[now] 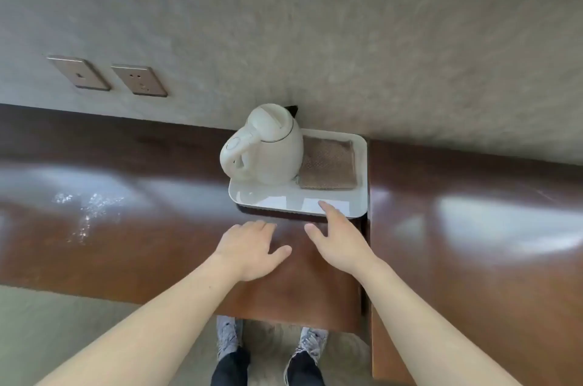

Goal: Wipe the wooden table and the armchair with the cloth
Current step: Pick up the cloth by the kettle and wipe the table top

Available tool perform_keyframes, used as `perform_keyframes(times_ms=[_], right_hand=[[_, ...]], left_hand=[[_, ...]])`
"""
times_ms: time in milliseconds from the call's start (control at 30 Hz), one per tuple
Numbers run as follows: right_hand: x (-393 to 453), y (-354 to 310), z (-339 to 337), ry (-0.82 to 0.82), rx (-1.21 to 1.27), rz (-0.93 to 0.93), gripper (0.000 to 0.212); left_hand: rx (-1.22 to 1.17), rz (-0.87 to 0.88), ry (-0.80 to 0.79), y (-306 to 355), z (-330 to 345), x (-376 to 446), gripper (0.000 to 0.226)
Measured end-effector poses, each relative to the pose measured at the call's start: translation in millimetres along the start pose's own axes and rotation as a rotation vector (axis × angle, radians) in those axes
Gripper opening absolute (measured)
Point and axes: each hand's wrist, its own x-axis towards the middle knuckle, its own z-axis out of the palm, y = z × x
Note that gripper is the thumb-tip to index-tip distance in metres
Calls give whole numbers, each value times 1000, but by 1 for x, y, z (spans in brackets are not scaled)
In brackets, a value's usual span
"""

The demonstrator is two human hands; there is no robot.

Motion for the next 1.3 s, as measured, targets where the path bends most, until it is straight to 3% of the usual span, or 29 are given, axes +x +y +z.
perform_keyframes(times_ms=[200,467,600,867,1200,1300], right_hand=[[64,16,16,149,-33,51,69],[139,27,23,305,-195,27,71],[163,35,27,355,-364,57,75],[186,43,32,404,-417,99,85],[182,29,34,409,-559,119,53],[177,28,33,498,-480,87,47]], left_hand=[[44,182,70,-13,45,34,74],[41,348,513,-25,57,71,57],[-4,332,597,-26,57,95,52],[94,208,465,-26,62,122,70],[152,186,461,-23,62,121,84],[158,190,452,-24,62,122,85]])
